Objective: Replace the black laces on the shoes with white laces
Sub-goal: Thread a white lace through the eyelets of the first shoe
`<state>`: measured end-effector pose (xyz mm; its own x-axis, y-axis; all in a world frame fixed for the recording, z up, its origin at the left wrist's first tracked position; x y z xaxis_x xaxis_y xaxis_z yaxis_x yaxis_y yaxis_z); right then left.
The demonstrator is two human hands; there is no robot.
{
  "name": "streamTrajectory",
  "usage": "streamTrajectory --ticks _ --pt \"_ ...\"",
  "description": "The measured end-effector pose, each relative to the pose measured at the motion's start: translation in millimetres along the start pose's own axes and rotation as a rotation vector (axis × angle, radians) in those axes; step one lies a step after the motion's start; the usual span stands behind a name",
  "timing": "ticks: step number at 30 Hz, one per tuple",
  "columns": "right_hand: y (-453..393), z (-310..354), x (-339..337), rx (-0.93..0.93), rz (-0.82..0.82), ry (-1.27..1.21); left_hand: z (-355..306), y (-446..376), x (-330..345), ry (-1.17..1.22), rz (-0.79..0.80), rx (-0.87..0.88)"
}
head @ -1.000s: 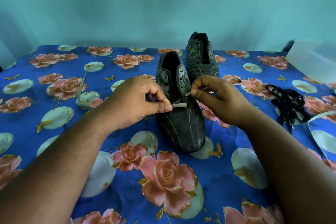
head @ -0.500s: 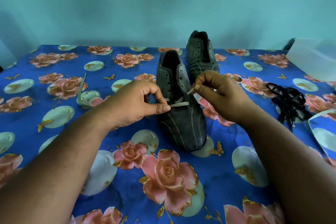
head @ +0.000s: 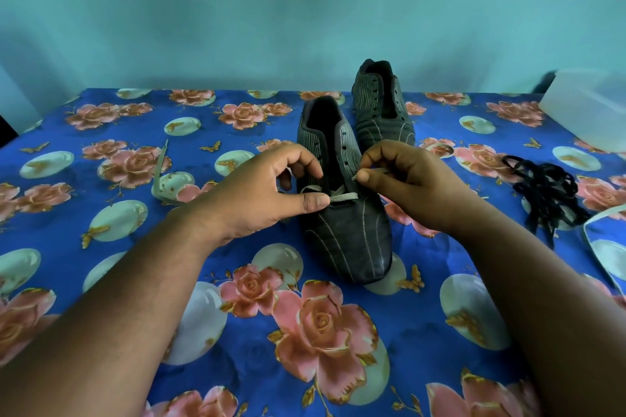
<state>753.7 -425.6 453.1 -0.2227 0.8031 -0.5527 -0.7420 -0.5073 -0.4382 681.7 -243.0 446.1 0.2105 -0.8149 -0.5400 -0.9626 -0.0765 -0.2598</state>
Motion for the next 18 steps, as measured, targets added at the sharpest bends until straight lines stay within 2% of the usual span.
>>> streamTrajectory --ticks 4,8,10,12,15,18 --pt "-0.3 -2.6 -0.8 0.049 -0.004 0.001 27.9 2.1 9.1 0.135 0.063 -0.283" --pt "-0.8 -2.2 2.6 0.081 -0.003 -0.035 39.7 3.0 10.2 0.122 0.067 -0.382" --pt "1.7 -3.5 1.7 0.155 0.008 -0.115 37.9 2.7 7.2 0.063 0.051 -0.355" --pt "2.2 -1.5 -0.6 0.166 0.014 -0.122 26.6 1.9 5.0 0.01 0.061 -0.247" --pt "1.0 -0.4 -5.9 0.163 -0.004 -0.087 4.7 3.1 3.3 0.052 0.107 -0.085" --pt "2.3 0.0 -12.5 0.153 -0.015 -0.079 1.1 1.8 -6.9 0.07 0.073 -0.033"
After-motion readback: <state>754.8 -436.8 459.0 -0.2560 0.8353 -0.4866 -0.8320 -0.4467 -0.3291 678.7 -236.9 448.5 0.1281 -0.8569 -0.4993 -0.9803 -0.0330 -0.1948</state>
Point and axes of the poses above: each hand's wrist, its own y-axis away from the middle knuckle, its own x-axis out of the palm, z = x × y, the point moved 8 cm from there along -y, towards the middle knuckle, and after that the axes turned 11 degrees about -z, right-handed, at the moved point
